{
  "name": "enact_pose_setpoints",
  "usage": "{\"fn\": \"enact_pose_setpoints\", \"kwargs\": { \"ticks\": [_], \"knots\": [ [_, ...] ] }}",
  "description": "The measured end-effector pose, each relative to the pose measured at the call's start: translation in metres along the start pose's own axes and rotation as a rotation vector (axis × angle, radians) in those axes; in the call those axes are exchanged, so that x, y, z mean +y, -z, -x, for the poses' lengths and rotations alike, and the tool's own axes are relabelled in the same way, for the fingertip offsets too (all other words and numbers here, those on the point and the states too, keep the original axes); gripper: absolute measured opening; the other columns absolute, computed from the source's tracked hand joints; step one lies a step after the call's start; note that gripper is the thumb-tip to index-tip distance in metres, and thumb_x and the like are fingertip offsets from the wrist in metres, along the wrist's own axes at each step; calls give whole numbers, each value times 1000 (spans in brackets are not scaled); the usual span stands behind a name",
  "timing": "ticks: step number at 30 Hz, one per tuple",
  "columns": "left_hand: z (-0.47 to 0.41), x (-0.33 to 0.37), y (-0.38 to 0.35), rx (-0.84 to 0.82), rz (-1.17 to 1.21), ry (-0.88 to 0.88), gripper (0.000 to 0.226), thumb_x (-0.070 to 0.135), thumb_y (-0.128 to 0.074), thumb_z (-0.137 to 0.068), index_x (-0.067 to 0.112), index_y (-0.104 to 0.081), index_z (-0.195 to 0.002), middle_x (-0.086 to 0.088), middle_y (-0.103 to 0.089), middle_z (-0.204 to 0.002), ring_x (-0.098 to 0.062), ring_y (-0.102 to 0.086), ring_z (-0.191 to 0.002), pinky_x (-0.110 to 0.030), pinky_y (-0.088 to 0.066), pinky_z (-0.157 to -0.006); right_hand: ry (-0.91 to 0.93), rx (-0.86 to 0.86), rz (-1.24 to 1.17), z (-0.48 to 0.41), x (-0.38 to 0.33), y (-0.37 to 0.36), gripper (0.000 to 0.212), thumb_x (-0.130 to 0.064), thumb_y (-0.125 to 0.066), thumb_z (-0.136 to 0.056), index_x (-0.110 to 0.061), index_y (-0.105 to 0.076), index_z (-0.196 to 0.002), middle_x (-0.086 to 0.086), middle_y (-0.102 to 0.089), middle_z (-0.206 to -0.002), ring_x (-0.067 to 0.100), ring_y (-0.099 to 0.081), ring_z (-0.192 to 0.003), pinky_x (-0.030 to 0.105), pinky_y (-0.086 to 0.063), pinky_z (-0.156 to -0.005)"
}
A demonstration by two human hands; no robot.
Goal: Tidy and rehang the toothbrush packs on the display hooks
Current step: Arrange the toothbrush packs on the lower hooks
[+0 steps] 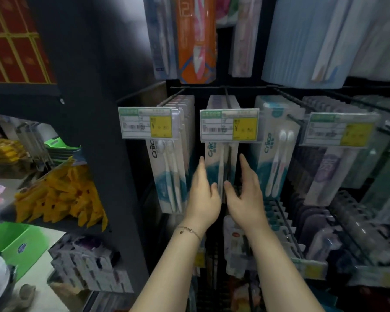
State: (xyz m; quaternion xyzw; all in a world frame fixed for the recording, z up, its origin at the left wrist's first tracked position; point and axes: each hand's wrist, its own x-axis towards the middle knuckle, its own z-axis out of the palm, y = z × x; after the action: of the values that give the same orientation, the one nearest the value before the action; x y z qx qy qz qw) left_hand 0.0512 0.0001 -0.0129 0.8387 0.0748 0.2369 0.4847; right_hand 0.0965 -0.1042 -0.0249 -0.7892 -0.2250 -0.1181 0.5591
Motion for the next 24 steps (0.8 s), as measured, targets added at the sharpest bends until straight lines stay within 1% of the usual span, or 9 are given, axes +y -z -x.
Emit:
{"fn": "enact_pose_setpoints", "kwargs": {
  "ticks": [3,5,8,10,13,17,20,22,24],
  "knots": [
    [-3,-2,-3,-16,41,4,73,9,-43,-105,24,0,-161,4,-19,-165,6,-17,-138,-14,-15,-112,-12,-22,-7,-3,0,-1,69,-23,-51,-100,-39,-13,-155,-20,-28,-148,-13,-23,-130,11,-20,-106],
    [-6,-2,-4,-14,45,7,74,11,-45,-105,25,2,-161,4,-21,-163,6,-17,-136,-15,-16,-112,-16,-4,-5,-4,-1,-2,68,-24,-51,-100,-42,-15,-154,-22,-33,-142,-9,-31,-129,16,-27,-108],
    [-10,-2,-3,-13,49,-2,77,15,-48,-104,26,4,-161,3,-25,-162,2,-21,-140,-17,-19,-111,-13,27,17,-7,0,-3,67,-27,-51,-100,-46,-15,-153,-13,-42,-134,2,-45,-123,26,-38,-106],
    [-12,-4,-5,-2,38,-12,79,17,-50,-103,27,4,-161,2,-30,-160,-5,-29,-144,-19,-24,-111,-4,38,41,-9,0,-3,67,-29,-51,-100,-47,-14,-152,-11,-43,-127,5,-50,-116,26,-42,-102],
    [-10,-5,-7,5,-10,-12,81,19,-50,-103,27,7,-160,0,-32,-157,-6,-32,-141,-18,-25,-107,7,42,65,-9,1,-2,67,-29,-50,-100,-46,-13,-153,-11,-43,-121,4,-51,-109,26,-44,-98],
    [-3,-7,-9,30,-142,-36,82,24,-49,-104,24,14,-158,-6,-37,-152,-16,-39,-137,-20,-28,-104,5,19,63,-4,2,-1,71,-29,-52,-99,-48,-10,-152,-12,-43,-131,7,-50,-116,28,-45,-101],
    [0,-6,-10,54,-182,-45,83,24,-50,-103,20,12,-158,-7,-36,-153,-19,-38,-139,-22,-27,-106,17,2,66,0,3,1,72,-27,-53,-98,-47,-11,-153,-14,-39,-140,0,-42,-126,26,-39,-106],
    [3,-4,-9,62,-187,-31,83,24,-52,-102,16,9,-159,-7,-33,-157,-20,-33,-143,-21,-22,-107,25,16,69,2,4,2,70,-26,-55,-97,-39,-16,-154,-15,-36,-142,-1,-37,-129,25,-34,-109],
    [7,-3,-9,84,-192,-28,83,23,-54,-101,13,5,-160,-8,-27,-161,-21,-27,-147,-20,-17,-109,48,59,93,5,7,4,66,-24,-57,-96,-28,-25,-154,-14,-37,-137,2,-39,-128,25,-34,-108]
  ]
}}
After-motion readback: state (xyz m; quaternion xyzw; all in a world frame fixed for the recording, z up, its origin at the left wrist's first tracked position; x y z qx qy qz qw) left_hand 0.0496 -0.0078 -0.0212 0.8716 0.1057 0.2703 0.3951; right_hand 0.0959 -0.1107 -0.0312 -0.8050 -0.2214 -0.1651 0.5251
